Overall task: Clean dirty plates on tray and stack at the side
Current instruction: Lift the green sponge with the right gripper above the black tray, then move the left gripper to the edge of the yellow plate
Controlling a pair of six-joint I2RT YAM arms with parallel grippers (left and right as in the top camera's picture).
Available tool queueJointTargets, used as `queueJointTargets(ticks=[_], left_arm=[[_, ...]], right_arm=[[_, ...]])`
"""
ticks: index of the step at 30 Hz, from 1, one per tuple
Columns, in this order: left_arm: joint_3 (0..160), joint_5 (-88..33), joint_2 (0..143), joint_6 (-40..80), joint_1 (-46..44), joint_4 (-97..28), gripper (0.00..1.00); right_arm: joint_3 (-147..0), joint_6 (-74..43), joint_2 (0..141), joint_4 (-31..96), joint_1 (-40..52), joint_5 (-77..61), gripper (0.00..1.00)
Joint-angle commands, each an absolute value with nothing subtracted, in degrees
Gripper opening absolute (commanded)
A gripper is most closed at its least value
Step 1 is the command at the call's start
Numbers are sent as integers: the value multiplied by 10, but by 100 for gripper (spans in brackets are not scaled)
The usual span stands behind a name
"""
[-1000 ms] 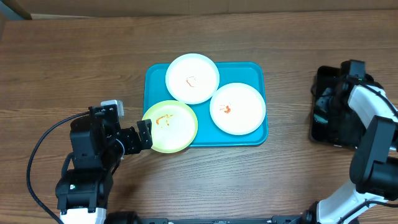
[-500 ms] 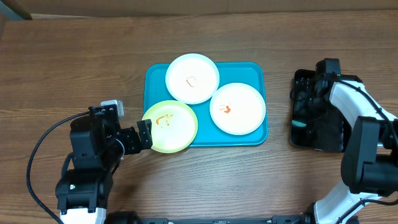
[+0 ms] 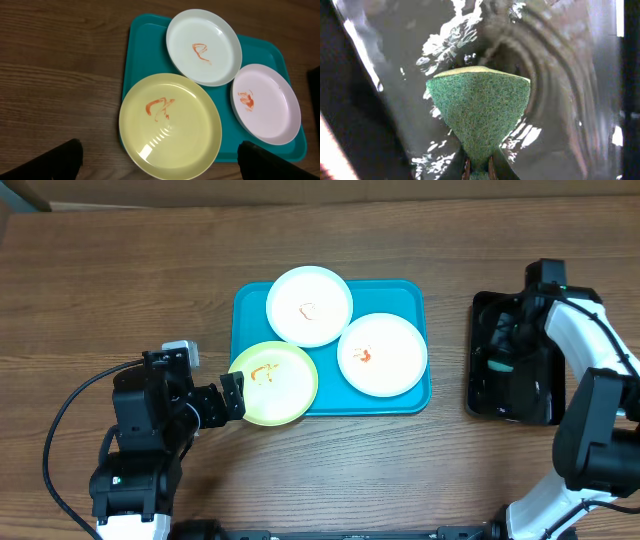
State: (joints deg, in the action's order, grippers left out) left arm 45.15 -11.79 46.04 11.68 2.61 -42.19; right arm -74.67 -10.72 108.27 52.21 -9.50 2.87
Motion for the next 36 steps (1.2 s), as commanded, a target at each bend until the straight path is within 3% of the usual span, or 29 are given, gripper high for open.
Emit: queueJointTargets(ticks=[1, 16, 26, 36], left_arm=[[466, -119, 460, 118, 26, -420, 100], [466, -119, 460, 118, 26, -422, 100], [466, -121, 465, 116, 26, -410, 98], [467, -121, 527, 91, 26, -418, 96]], right_arm=[[-747, -122, 1070, 510, -107, 56, 4], [-657, -122, 1070, 424, -113, 55, 4], [-807, -115, 1027, 548, -113, 26, 4], [-822, -116, 1017, 578, -116, 18, 4]])
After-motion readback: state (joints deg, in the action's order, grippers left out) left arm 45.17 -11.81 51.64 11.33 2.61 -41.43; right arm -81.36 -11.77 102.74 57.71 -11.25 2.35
